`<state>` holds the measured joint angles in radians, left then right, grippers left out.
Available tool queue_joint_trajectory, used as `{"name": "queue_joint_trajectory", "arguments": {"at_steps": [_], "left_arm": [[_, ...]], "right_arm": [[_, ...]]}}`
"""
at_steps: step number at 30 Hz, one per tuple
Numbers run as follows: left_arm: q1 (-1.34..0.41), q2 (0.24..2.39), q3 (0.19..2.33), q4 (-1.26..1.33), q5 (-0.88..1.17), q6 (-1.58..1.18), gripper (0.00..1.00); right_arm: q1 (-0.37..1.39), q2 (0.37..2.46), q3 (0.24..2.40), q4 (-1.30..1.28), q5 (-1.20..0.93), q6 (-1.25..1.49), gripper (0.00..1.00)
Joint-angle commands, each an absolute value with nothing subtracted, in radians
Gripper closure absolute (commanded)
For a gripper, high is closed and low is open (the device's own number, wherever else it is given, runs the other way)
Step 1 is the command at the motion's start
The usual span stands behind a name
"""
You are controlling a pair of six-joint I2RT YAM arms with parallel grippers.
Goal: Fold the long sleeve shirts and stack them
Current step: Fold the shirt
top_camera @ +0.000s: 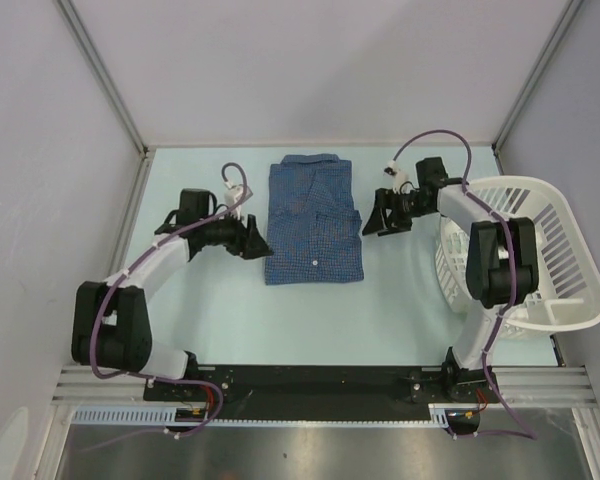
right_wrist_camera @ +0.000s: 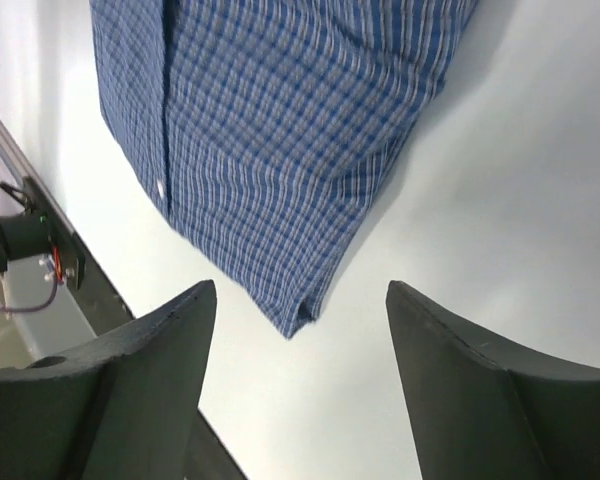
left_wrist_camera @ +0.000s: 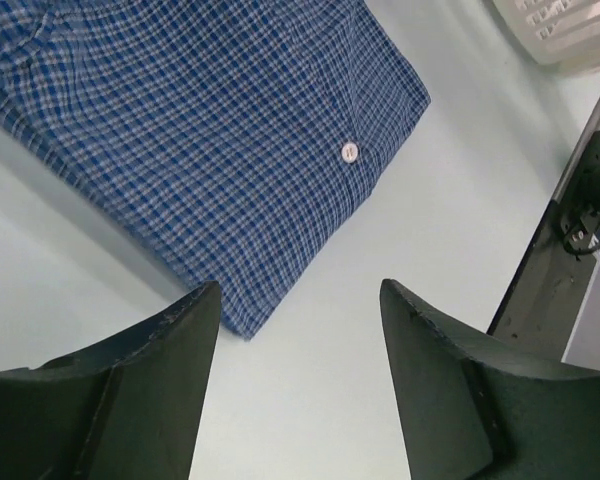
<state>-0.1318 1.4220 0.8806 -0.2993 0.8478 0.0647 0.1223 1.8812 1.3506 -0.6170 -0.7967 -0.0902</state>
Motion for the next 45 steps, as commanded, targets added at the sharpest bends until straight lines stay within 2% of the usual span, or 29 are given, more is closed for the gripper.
{"name": "queue_joint_trajectory", "arguments": {"at_steps": [1, 10, 13, 16, 17, 21, 24, 25, 27, 28, 30, 40, 41, 42, 43, 44, 45], "left_arm": [[-0.163, 1.521, 0.914, -0.16, 0.755, -0.05, 0.29], [-0.163, 1.752, 1.104, -0.124, 0.649, -0.064, 0.26], [-0.164, 1.81, 1.155, -0.132, 0.638, -0.052, 0.26], [-0.163, 1.864, 1.198, -0.115, 0.673, -0.057, 0.26], [-0.163, 1.873, 1.212, -0.106, 0.695, -0.069, 0.3], [-0.163, 1.885, 1.201, -0.023, 0.753, -0.109, 0.39], [-0.16, 1.89, 1.197, -0.009, 0.727, -0.117, 0.58], [-0.158, 1.887, 1.193, -0.003, 0.715, -0.118, 0.71], [-0.149, 1.885, 1.183, -0.005, 0.69, -0.118, 0.83], [-0.143, 1.882, 1.178, -0.005, 0.689, -0.121, 0.95], [-0.133, 1.882, 1.17, -0.005, 0.678, -0.123, 1.0], [-0.112, 1.901, 1.173, 0.008, 0.695, -0.114, 1.0], [-0.112, 1.905, 1.178, 0.008, 0.699, -0.11, 0.97], [-0.112, 1.911, 1.18, -0.023, 0.707, -0.107, 0.89], [-0.112, 1.911, 1.184, -0.034, 0.721, -0.103, 0.65], [-0.107, 1.908, 1.193, -0.047, 0.729, -0.098, 0.57], [-0.103, 1.881, 1.192, -0.063, 0.735, -0.095, 0.5]], "right_arm": [[0.138, 1.948, 1.423, -0.509, -0.787, -0.011, 0.25], [0.159, 2.193, 1.632, -0.387, -0.773, 0.049, 0.3], [0.169, 2.23, 1.683, -0.376, -0.778, 0.048, 0.38], [0.187, 2.235, 1.709, -0.365, -0.788, 0.032, 0.49], [0.198, 2.23, 1.718, -0.362, -0.788, 0.028, 0.56], [0.225, 2.212, 1.727, -0.357, -0.788, 0.003, 0.69], [0.235, 2.215, 1.732, -0.353, -0.776, 0.003, 0.78], [0.236, 2.22, 1.738, -0.354, -0.773, 0.003, 0.81], [0.236, 2.235, 1.749, -0.357, -0.765, 0.003, 0.88], [0.235, 2.238, 1.753, -0.356, -0.762, 0.002, 0.91], [0.235, 2.243, 1.752, -0.335, -0.758, 0.003, 0.98], [0.245, 2.289, 1.776, -0.232, -0.765, 0.078, 1.0], [0.247, 2.293, 1.782, -0.233, -0.768, 0.08, 1.0], [0.247, 2.299, 1.787, -0.239, -0.769, 0.083, 0.99], [0.245, 2.299, 1.792, -0.256, -0.762, 0.081, 0.9], [0.242, 2.295, 1.793, -0.268, -0.762, 0.078, 0.69], [0.226, 2.281, 1.792, -0.282, -0.762, 0.075, 0.6]]}}
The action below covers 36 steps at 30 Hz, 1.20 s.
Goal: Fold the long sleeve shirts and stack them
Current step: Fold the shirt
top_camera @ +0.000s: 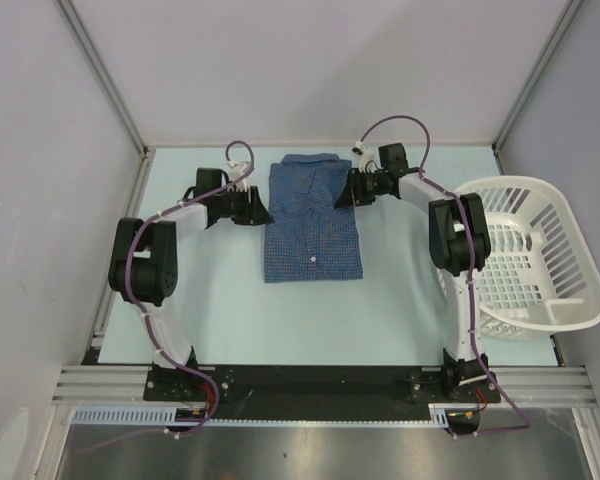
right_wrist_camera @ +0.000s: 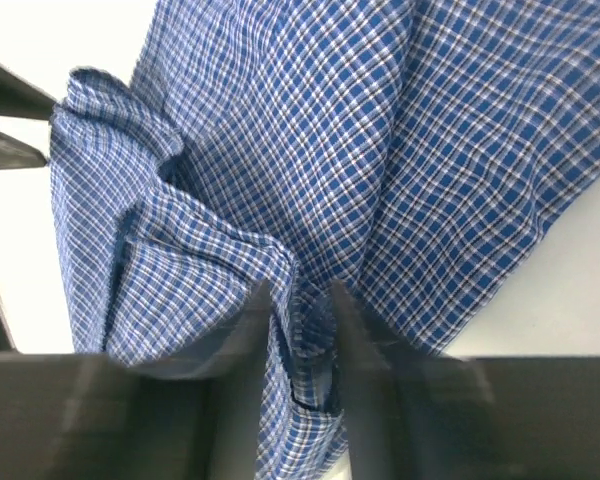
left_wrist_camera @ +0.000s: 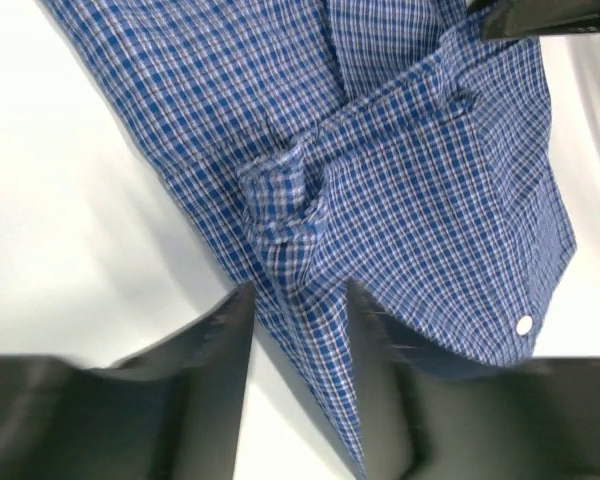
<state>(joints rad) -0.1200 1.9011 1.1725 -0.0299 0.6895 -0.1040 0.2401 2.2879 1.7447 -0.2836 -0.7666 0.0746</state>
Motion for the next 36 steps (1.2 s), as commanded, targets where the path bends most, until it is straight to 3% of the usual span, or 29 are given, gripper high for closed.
{"name": "queue_joint_trajectory", "arguments": {"at_steps": [1, 2, 3, 4, 7, 8, 12, 15, 20, 23, 29, 32, 36], "left_arm": [[-0.094, 1.849, 1.184, -0.063, 0.739, -0.092, 0.41], [-0.072, 1.815, 1.155, -0.06, 0.768, -0.092, 0.34], [-0.061, 1.737, 1.14, -0.058, 0.791, -0.091, 0.25], [-0.057, 1.699, 1.125, -0.078, 0.816, -0.081, 0.21], [-0.077, 1.556, 1.059, -0.13, 0.894, -0.107, 0.05], [-0.11, 1.527, 1.014, -0.129, 0.911, -0.129, 0.0], [-0.234, 1.467, 0.888, 0.028, 0.93, -0.344, 0.01], [-0.316, 1.514, 0.81, 0.204, 0.934, -0.518, 0.0], [-0.357, 1.664, 0.718, 0.584, 0.942, -0.781, 0.01], [-0.345, 1.813, 0.701, 0.656, 0.92, -0.818, 0.01], [-0.209, 1.942, 0.71, 0.473, 0.919, -0.724, 0.01], [-0.167, 1.857, 0.712, 0.332, 1.041, -0.576, 0.0], [-0.213, 1.674, 0.764, 0.262, 1.115, -0.509, 0.01]], "right_arm": [[0.215, 2.264, 1.787, -0.314, -0.761, 0.063, 0.52], [0.203, 2.214, 1.778, -0.333, -0.761, 0.054, 0.4], [0.178, 2.182, 1.767, -0.35, -0.764, 0.042, 0.35], [0.166, 2.146, 1.75, -0.371, -0.77, 0.029, 0.19], [0.141, 1.975, 1.634, -0.373, -0.811, 0.031, 0.0], [0.146, 1.901, 1.594, -0.368, -0.83, 0.056, 0.0], [0.215, 1.78, 1.401, -0.27, -0.922, 0.289, 0.0], [0.294, 1.756, 1.171, 0.04, -1.003, 0.591, 0.0], [0.354, 1.867, 1.019, 0.308, -1.029, 0.857, 0.0], [0.35, 1.992, 0.988, 0.361, -1.009, 0.867, 0.0], [0.266, 2.118, 0.999, 0.275, -0.995, 0.792, 0.0], [0.247, 2.028, 1.052, 0.119, -1.018, 0.68, 0.0], [0.265, 1.933, 1.121, 0.176, -1.052, 0.779, 0.0]]}}
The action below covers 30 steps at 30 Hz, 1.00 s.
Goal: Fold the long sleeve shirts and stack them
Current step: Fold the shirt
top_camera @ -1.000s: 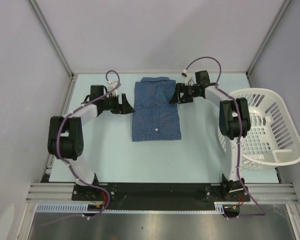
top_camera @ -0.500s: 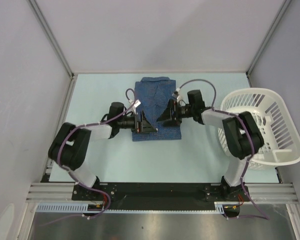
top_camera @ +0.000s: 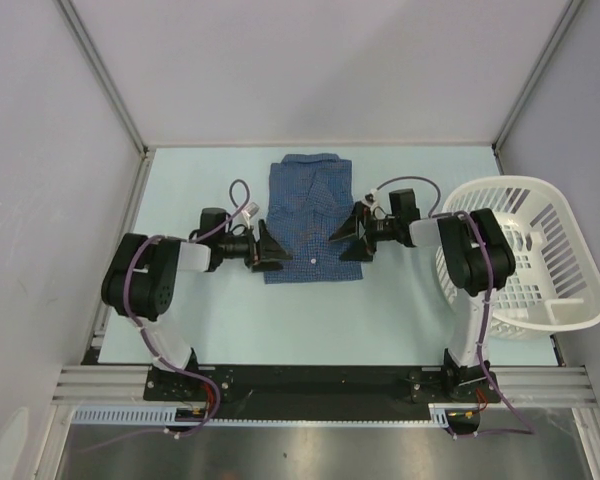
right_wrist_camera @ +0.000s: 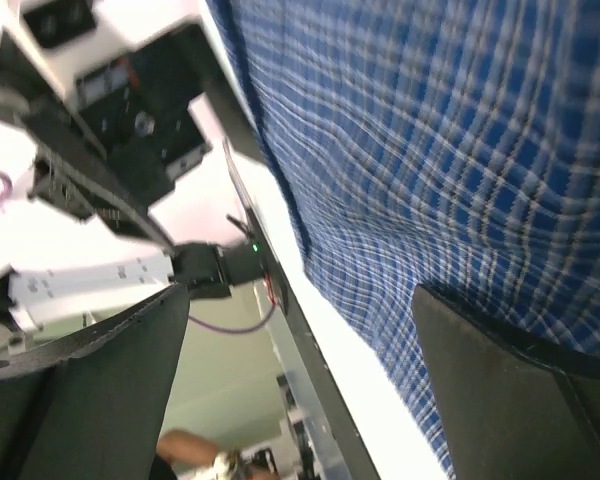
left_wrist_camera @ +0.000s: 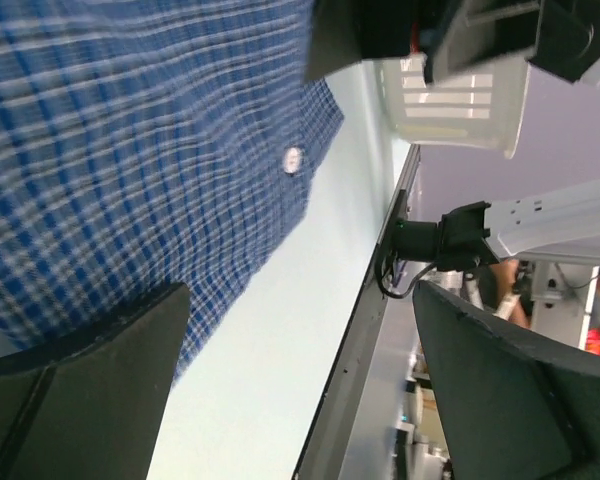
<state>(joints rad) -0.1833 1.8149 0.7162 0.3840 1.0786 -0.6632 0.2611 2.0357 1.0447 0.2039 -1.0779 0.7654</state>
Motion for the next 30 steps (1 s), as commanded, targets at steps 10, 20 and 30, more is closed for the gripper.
{"name": "queue_joint_trajectory", "arguments": {"at_steps": [10, 20, 30], "left_arm": [[-0.284, 1.92, 0.92, 0.595, 0.907, -0.79, 0.01], [-0.209, 1.93, 0.939, 0.456, 0.998, -0.658, 0.01], [-0.218, 1.991, 1.149, 0.391, 0.957, -0.663, 0.05]], "right_arm": [[0.307, 2.169, 1.229, 0.475, -1.029, 1.008, 0.0], [0.236, 2.212, 1.333, 0.356, -1.072, 0.888, 0.0], [0.233, 2.312, 1.563, 0.343, -1.114, 0.923, 0.0]]}}
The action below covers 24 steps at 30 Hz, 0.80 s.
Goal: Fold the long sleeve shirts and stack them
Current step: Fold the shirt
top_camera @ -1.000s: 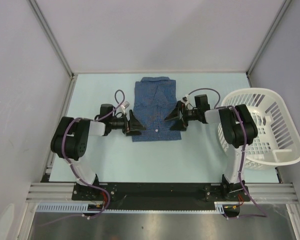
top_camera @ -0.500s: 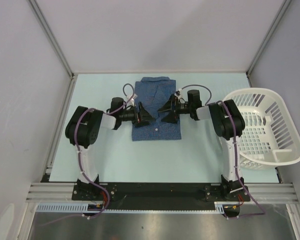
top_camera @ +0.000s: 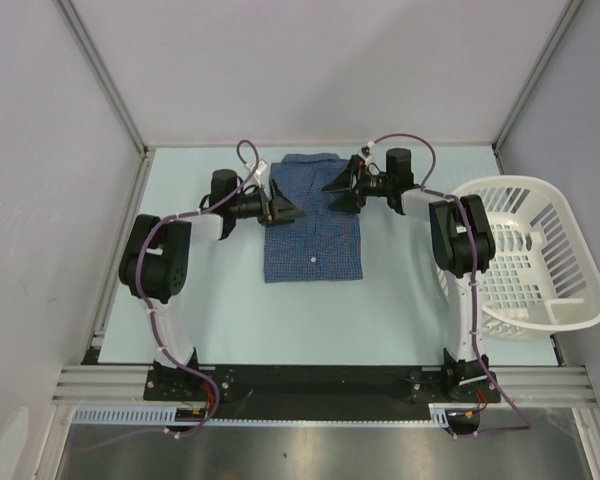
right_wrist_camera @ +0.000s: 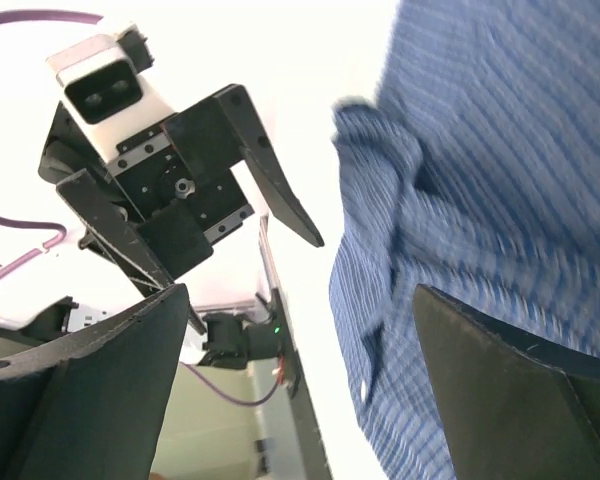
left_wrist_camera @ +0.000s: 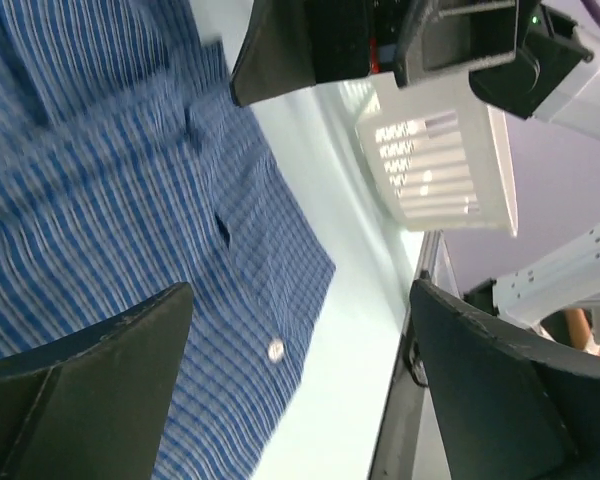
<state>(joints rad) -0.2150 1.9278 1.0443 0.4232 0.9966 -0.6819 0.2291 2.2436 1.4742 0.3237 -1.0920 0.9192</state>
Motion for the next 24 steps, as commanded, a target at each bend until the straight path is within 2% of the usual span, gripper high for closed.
{"name": "queue_joint_trajectory", "arguments": {"at_steps": [1, 7, 12, 19, 24], "left_arm": [[-0.212, 2.031, 1.169, 0.382, 0.919, -0.663, 0.05], [-0.158, 2.199, 1.275, 0.316, 0.83, -0.689, 0.07], [-0.149, 2.181, 1.259, 0.308, 0.834, -0.664, 0.05], [-0.158, 1.955, 1.223, 0.264, 0.96, -0.485, 0.04], [-0.221, 1.758, 1.016, 0.239, 0.989, -0.456, 0.07]], "right_arm": [[0.235, 2.354, 1.58, 0.339, -1.109, 0.916, 0.0], [0.236, 2.491, 1.738, 0.22, -1.083, 0.816, 0.0], [0.238, 2.507, 1.786, 0.144, -1.058, 0.727, 0.0], [0.229, 2.273, 1.749, 0.058, -1.089, 0.623, 0.0], [0.268, 2.074, 1.522, 0.081, -1.086, 0.603, 0.0]]}}
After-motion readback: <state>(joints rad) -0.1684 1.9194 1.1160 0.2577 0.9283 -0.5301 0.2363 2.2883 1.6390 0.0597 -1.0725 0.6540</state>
